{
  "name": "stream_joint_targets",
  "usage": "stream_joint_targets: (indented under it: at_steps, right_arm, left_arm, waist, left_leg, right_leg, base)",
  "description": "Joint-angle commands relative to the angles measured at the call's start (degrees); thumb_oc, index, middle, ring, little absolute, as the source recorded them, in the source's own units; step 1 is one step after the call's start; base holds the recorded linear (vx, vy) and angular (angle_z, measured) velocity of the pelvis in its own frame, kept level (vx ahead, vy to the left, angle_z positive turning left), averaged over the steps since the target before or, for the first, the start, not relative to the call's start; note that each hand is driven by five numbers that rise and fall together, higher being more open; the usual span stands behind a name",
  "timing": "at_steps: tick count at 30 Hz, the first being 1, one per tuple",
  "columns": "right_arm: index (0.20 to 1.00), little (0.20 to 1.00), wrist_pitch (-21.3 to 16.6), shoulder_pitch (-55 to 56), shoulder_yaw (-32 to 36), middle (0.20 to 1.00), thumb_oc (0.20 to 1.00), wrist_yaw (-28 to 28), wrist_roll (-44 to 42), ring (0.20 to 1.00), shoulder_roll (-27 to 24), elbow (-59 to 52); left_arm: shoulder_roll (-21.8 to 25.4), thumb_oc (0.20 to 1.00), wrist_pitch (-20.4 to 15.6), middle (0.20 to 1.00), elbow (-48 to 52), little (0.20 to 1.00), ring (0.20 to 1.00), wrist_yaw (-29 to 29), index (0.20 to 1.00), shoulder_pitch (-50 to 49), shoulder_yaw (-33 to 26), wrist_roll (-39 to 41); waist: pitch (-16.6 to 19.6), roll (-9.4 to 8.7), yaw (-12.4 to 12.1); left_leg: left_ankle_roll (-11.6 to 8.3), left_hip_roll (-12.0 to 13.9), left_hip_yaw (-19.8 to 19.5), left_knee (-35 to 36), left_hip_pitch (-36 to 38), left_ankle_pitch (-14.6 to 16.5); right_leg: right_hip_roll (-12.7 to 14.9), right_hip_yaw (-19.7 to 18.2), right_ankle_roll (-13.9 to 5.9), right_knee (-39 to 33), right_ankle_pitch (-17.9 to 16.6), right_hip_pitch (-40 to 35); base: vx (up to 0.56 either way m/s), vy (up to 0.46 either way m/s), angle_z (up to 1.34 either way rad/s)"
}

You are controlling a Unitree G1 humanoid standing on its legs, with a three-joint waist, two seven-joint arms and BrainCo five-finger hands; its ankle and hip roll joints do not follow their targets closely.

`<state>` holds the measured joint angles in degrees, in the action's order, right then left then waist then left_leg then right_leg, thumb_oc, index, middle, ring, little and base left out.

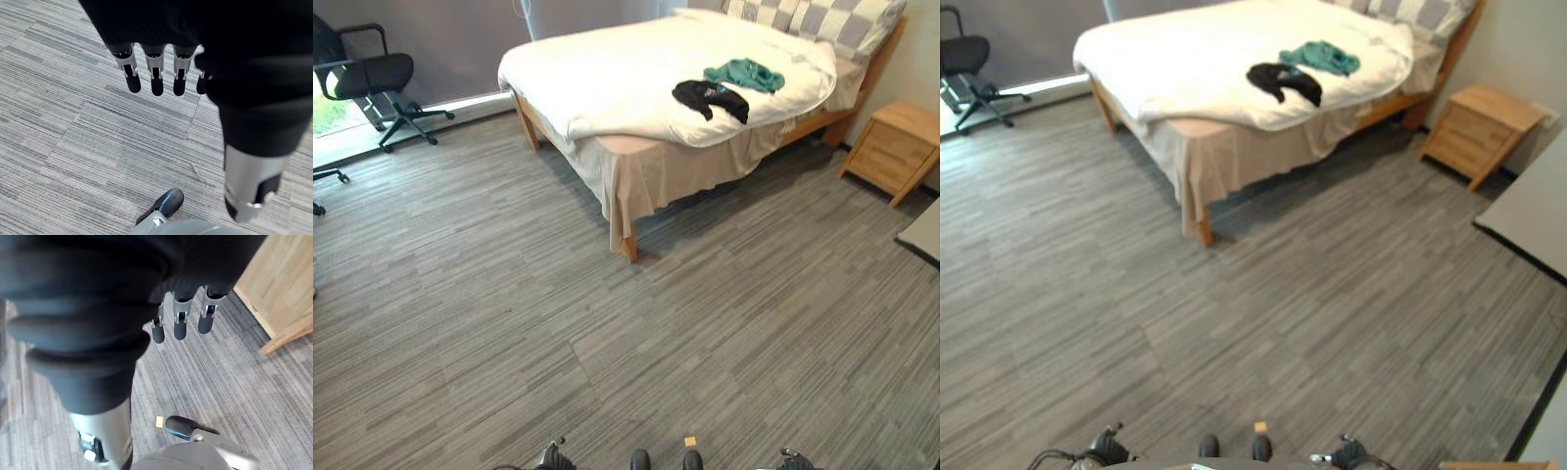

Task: Tidy up the quilt and then pick up the clothes from the bed and put them into the laundry hamper.

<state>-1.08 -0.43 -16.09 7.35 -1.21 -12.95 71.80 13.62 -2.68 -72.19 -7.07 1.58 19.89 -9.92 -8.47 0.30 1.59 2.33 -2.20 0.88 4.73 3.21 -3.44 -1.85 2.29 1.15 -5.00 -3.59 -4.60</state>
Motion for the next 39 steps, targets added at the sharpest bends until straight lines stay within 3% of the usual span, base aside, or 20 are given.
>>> stream_joint_targets:
  at_steps: [1,9,15,18,19,20,22,24,25,27,29,30,31,32,33,35,36,37,38,39]
  right_arm:
    - [1.0,1.0,-0.27,-2.86,-1.01,1.0,1.0,0.35,-0.5,1.0,-0.65,1.02]
    - [1.0,1.0,0.28,-3.95,-1.53,1.0,1.0,0.98,0.38,1.0,-1.86,-0.19]
    - [1.0,1.0,0.34,-4.76,-2.27,1.0,1.0,1.32,1.96,1.0,-2.43,-0.51]
    - [1.0,1.0,0.3,-4.7,-1.62,1.0,1.0,1.17,1.64,1.0,-2.54,-0.23]
    - [1.0,1.0,0.35,-4.67,-1.02,1.0,1.0,0.77,1.29,1.0,-2.45,-0.09]
    - [1.0,1.0,0.35,-4.68,-1.02,1.0,1.0,0.77,1.29,1.0,-2.46,-0.08]
    - [1.0,1.0,0.41,-4.85,-0.34,1.0,1.0,0.66,0.52,1.0,-2.44,-0.5]
    - [1.0,1.0,-0.12,-4.69,0.82,1.0,1.0,0.92,-0.88,1.0,-2.02,-1.2]
    - [1.0,1.0,-0.27,-4.56,1.12,1.0,1.0,0.99,-1.38,1.0,-1.87,-1.22]
    - [1.0,1.0,-0.26,-4.05,1.46,1.0,1.0,0.93,-2.16,1.0,-1.79,-1.17]
    - [1.0,1.0,0.04,-3.85,1.88,1.0,1.0,0.95,-2.78,1.0,-1.89,-0.95]
    - [1.0,1.0,0.04,-3.85,1.88,1.0,1.0,0.95,-2.78,1.0,-1.9,-0.95]
    - [1.0,1.0,0.44,-3.63,2.51,1.0,1.0,0.94,-2.61,1.0,-2.2,-0.35]
    - [1.0,1.0,0.59,-3.36,2.59,1.0,1.0,1.15,-2.41,1.0,-2.37,0.42]
    - [1.0,1.0,0.64,-2.92,2.52,1.0,1.0,1.06,-1.92,1.0,-2.65,0.95]
    - [1.0,1.0,0.63,-3.23,2.23,1.0,1.0,1.19,-0.62,1.0,-3.59,1.86]
    - [1.0,1.0,1.24,-3.66,1.32,1.0,1.0,1.43,1.27,1.0,-4.41,4.1]
    - [1.0,1.0,1.24,-3.66,1.31,1.0,1.0,1.43,1.27,1.0,-4.41,4.1]
    - [1.0,1.0,1.45,-4.0,0.67,1.0,1.0,1.57,2.26,1.0,-4.9,4.57]
    - [1.0,1.0,1.38,-4.53,0.31,1.0,1.0,1.63,2.37,1.0,-5.27,3.88]
  left_arm:
    - [0.92,1.0,-0.84,1.0,-2.34,1.0,1.0,-1.51,1.0,5.01,0.31,-2.53]
    - [1.08,1.0,-0.92,1.0,-0.53,1.0,1.0,-2.3,1.0,6.16,0.65,-1.35]
    - [1.24,1.0,-0.98,1.0,-0.59,1.0,1.0,-2.92,1.0,6.38,0.35,-1.35]
    - [1.38,1.0,-1.0,1.0,-0.45,1.0,1.0,-2.69,1.0,6.39,-0.19,-0.4]
    - [1.64,1.0,-0.9,1.0,-0.4,1.0,1.0,-2.47,1.0,6.56,-1.53,1.49]
    - [1.64,1.0,-0.9,1.0,-0.4,1.0,1.0,-2.47,1.0,6.56,-1.54,1.5]
    - [1.75,1.0,-0.78,1.0,-0.06,1.0,1.0,-2.72,1.0,6.88,-2.47,3.19]
    - [1.83,1.0,-0.84,1.0,0.08,1.0,1.0,-2.85,1.0,7.32,-2.33,3.47]
    - [1.91,1.0,-0.84,1.0,-0.04,1.0,1.0,-2.82,1.0,7.49,-1.98,3.12]
    - [1.94,1.0,-0.97,1.0,-0.43,1.0,1.0,-2.7,1.0,7.91,-0.88,2.15]
    - [1.83,1.0,-1.13,1.0,-1.36,1.0,1.0,-2.51,1.0,8.0,-0.37,1.1]
    - [1.82,1.0,-1.13,1.0,-1.36,1.0,1.0,-2.51,1.0,8.0,-0.37,1.1]
    - [1.65,1.0,-1.11,1.0,-2.43,1.0,1.0,-2.39,1.0,7.94,-0.13,-0.01]
    - [1.64,1.0,-0.97,1.0,-2.94,1.0,1.0,-2.03,1.0,7.89,0.23,-1.11]
    - [1.43,1.0,-1.03,1.0,-3.31,1.0,1.0,-2.36,1.0,7.15,0.04,-1.54]
    - [0.81,1.0,-0.93,1.0,-3.29,1.0,1.0,-2.26,1.0,6.27,-0.26,-1.49]
    - [0.77,1.0,-0.49,1.0,-2.43,1.0,1.0,-2.26,1.0,6.21,0.99,-3.07]
    - [0.77,1.0,-0.49,1.0,-2.43,1.0,1.0,-2.26,1.0,6.21,0.98,-3.07]
    - [0.83,1.0,-0.52,1.0,-1.66,1.0,1.0,-2.16,1.0,6.52,2.01,-4.16]
    - [0.87,1.0,-0.57,1.0,-0.65,1.0,1.0,-2.33,1.0,6.88,2.43,-4.04]
  waist:
    - [-1.35,-0.67,0.67]
    - [-4.21,0.12,0.81]
    - [-5.3,-0.45,0.15]
    - [-5.52,-0.78,-0.09]
    - [-6.3,-0.59,-0.13]
    - [-6.28,-0.65,-0.12]
    - [-7.94,0.05,0.42]
    - [-8.38,0.77,1.36]
    - [-8.2,0.72,1.93]
    - [-8.08,0.37,3.41]
    - [-7.88,0.67,4.75]
    - [-7.91,0.7,4.76]
    - [-7.71,1.72,5.64]
    - [-7.02,1.85,5.6]
    - [-6.59,2.09,5.51]
    - [-6.43,3.04,5.85]
    - [-6.85,3.4,5.44]
    - [-6.82,3.39,5.47]
    - [-7.58,2.87,4.84]
    - [-8.3,1.77,4.21]
  left_leg:
    - [-3.9,1.81,-2.74,0.27,3.57,7.05]
    - [-3.59,2.0,-2.17,0.27,2.3,6.91]
    - [-3.04,1.89,-1.68,-0.12,0.67,6.93]
    - [-2.38,1.89,-1.99,-0.83,0.34,7.56]
    - [-1.7,2.21,-2.31,-0.9,1.32,8.48]
    - [-1.69,2.15,-2.3,-0.91,1.26,8.48]
    - [-1.41,2.83,-2.54,-0.55,3.74,9.43]
    - [-2.03,3.76,-3.25,0.22,6.28,10.2]
    - [-2.42,3.81,-3.5,0.27,7.17,10.86]
    - [-3.34,3.84,-3.96,0.27,8.76,12.43]
    - [-4.88,4.52,-4.03,0.27,9.88,13.41]
    - [-4.89,4.55,-4.03,0.27,9.92,13.43]
    - [-6.21,5.93,-3.71,0.27,11.29,14.36]
    - [-6.54,6.13,-3.74,0.27,11.75,15.12]
    - [-6.96,6.69,-3.29,-0.27,12.64,15.26]
    - [-8.55,8.38,-2.44,-9.57,10.55,11.06]
    - [-8.79,8.69,-2.22,-23.23,4.94,3.51]
    - [-8.78,8.67,-2.25,-23.23,4.88,3.49]
    - [-8.7,8.29,-3.19,-32.67,0.27,-0.74]
    - [-7.79,7.72,-2.88,-39.33,-3.14,-1.51]
  right_leg:
    - [4.98,-4.08,-7.1,0.3,6.52,-1.52]
    - [4.89,-5.24,-7.26,1.07,6.03,1.19]
    - [5.1,-5.33,-7.63,1.87,6.25,2.82]
    - [4.66,-5.25,-7.91,9.0,7.99,5.91]
    - [4.32,-4.16,-9.95,18.98,8.52,9.71]
    - [4.38,-4.18,-9.96,19.3,8.7,9.9]
    - [5.29,-1.87,-12.24,30.66,5.82,15.21]
    - [5.78,0.43,-11.9,34.5,5.64,18.6]
    - [5.82,1.67,-11.35,32.87,6.61,19.32]
    - [5.69,3.27,-10.44,22.73,6.89,18.65]
    - [6.35,3.49,-10.36,9.88,4.15,18.84]
    - [6.32,3.51,-10.36,9.82,4.12,18.76]
    - [7.36,2.54,-11.23,4.98,1.74,20.64]
    - [7.76,2.41,-11.3,3.15,1.49,20.19]
    - [7.42,2.5,-10.51,3.25,0.54,19.28]
    - [6.13,2.14,-8.77,3.22,0.55,16.89]
    - [5.2,2.47,-6.5,1.79,1.65,12.52]
    - [5.23,2.49,-6.51,1.79,1.65,12.56]
    - [5.52,2.6,-5.12,0.95,2.06,10.08]
    - [6.18,2.27,-4.41,0.59,2.42,8.47]
  base:
    - [0.01,-0.002,-0.03]
    - [-0.01,0.003,-0.08]
    - [0.04,0.05,-0.11]
    - [0.05,0.056,-0.01]
    - [0.04,0.036,0.0]
    - [0.06,0.063,-0.05]
    - [0.13,0.03,0.03]
    - [0.29,-0.03,0.06]
    - [0.42,-0.147,0.4]
    - [0.44,-0.202,0.58]
    - [0.35,-0.171,0.28]
    - [0.43,-0.247,0.22]
    - [0.47,-0.291,0.22]
    - [0.61,-0.359,0.28]
    - [0.45,-0.25,0.21]
    - [0.48,-0.287,-0.11]
    - [0.4,-0.275,-0.16]
    - [0.37,-0.302,-0.1]
    - [0.22,-0.217,-0.23]
    - [0.34,-0.306,-0.6]
